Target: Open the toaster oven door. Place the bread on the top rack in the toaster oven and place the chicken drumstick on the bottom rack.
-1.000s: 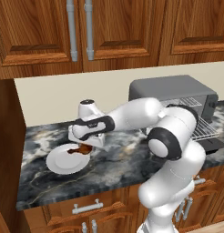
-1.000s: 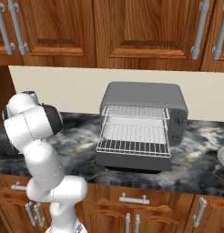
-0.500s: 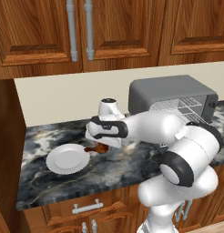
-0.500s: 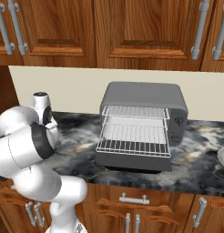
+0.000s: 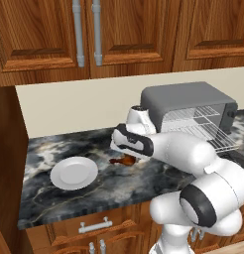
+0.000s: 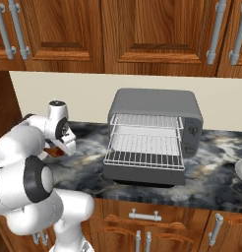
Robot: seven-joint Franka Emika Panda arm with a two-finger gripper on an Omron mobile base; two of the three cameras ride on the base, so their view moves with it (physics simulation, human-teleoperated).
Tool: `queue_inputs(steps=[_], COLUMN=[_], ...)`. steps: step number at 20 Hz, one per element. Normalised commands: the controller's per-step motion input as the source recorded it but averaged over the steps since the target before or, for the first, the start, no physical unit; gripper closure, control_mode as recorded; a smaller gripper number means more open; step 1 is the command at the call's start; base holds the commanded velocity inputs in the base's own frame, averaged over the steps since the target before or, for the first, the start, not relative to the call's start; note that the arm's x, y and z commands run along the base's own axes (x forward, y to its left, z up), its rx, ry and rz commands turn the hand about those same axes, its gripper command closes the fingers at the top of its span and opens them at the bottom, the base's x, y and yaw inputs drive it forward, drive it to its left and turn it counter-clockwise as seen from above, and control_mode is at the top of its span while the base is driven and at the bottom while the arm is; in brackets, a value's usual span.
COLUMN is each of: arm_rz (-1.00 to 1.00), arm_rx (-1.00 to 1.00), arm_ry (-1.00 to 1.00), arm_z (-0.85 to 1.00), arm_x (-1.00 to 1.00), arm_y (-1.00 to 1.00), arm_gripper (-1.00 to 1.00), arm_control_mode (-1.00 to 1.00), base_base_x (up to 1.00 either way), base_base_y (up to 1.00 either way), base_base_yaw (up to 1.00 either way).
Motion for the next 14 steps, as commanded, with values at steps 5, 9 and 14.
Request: queue_inputs(steps=[5,9,14], arm_rz=[0.00,0.01,0.00], arm_rx=[0.00,0.00,0.00], arm_ry=[0.00,0.00,0.00], arm_z=[0.13,0.05,0.02], arm_x=[-0.01,0.00,0.03], arm_y=[-0.59,-0.64,-0.64], arm_gripper=[1.00,1.00,1.00], arm_control_mode=[-1.00,-1.00,-1.00], base_base_x=[0.00,0.00,0.00], base_base_y=[0.00,0.00,0.00], base_base_yaw=[0.00,0.00,0.00])
